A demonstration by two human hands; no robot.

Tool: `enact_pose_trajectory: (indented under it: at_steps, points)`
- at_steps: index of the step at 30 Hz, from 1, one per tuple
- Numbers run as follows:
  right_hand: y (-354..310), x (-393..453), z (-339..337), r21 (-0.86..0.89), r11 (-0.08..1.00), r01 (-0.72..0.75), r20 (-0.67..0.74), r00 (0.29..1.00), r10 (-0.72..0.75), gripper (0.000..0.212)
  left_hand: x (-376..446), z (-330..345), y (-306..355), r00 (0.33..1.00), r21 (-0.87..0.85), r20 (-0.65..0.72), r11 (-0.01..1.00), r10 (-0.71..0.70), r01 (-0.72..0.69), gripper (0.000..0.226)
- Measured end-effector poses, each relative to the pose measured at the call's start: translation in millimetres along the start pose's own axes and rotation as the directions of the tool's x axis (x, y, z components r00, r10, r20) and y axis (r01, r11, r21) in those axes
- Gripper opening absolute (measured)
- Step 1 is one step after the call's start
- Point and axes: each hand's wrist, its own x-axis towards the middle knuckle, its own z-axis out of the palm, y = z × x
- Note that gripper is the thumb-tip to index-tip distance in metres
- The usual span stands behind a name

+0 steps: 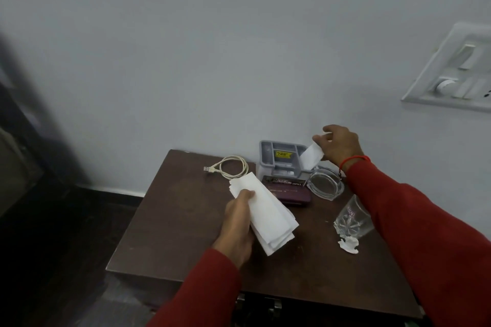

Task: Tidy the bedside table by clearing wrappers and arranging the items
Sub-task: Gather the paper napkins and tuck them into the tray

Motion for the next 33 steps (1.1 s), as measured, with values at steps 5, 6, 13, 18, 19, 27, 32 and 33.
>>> enact_pose_trajectory:
  at_steps: [5, 6, 13, 18, 19, 27, 32, 33]
  points:
    - [-9, -21, -7, -0.139, 0.977, 0.165, -0.139, 0.973, -0.184, 0.047, -6, 7, 0, 0.985, -0.109, 0.154, 0.989, -0.082, 0.099, 0.027]
    - [-12, -32, -6, -0.157, 0.954, 0.257, -0.170, 0.944, -0.283, 0.042, -6, 8, 0, 0.979, -0.124, 0.181, 0.985, -0.096, 0.119, 0.032]
    - [-42, -84, -7, 0.086, 0.950, 0.299, 0.695, 0.666, -0.273, 0.045, -9, 13, -9, 0.958, 0.097, 0.287, 0.995, -0.006, -0.023, 0.033]
    - [-43, -81, -13, 0.209, 0.966, 0.154, 0.676, 0.691, -0.256, 0.019, -13, 15, -5, 0.961, 0.109, 0.277, 0.993, 0.014, -0.046, 0.037]
    - [-41, -80, -14, 0.221, 0.966, 0.133, 0.653, 0.716, -0.248, 0.015, -14, 15, -3, 0.958, 0.091, 0.285, 0.995, 0.003, -0.030, 0.037]
    - [-37, -81, -17, 0.397, 0.916, -0.061, 0.494, 0.855, -0.157, 0.013, -15, 12, 0, 0.922, -0.035, 0.386, 0.999, -0.005, 0.020, 0.051]
    - [-44, -87, -20, 0.520, 0.828, -0.210, 0.519, 0.847, -0.112, 0.021, -17, 9, 3, 0.876, -0.129, 0.483, 0.989, -0.006, 0.078, 0.044]
    - [-45, -87, -21, 0.541, 0.817, -0.199, 0.489, 0.865, -0.113, 0.020, -17, 9, 3, 0.874, -0.130, 0.486, 0.989, -0.001, 0.073, 0.041]
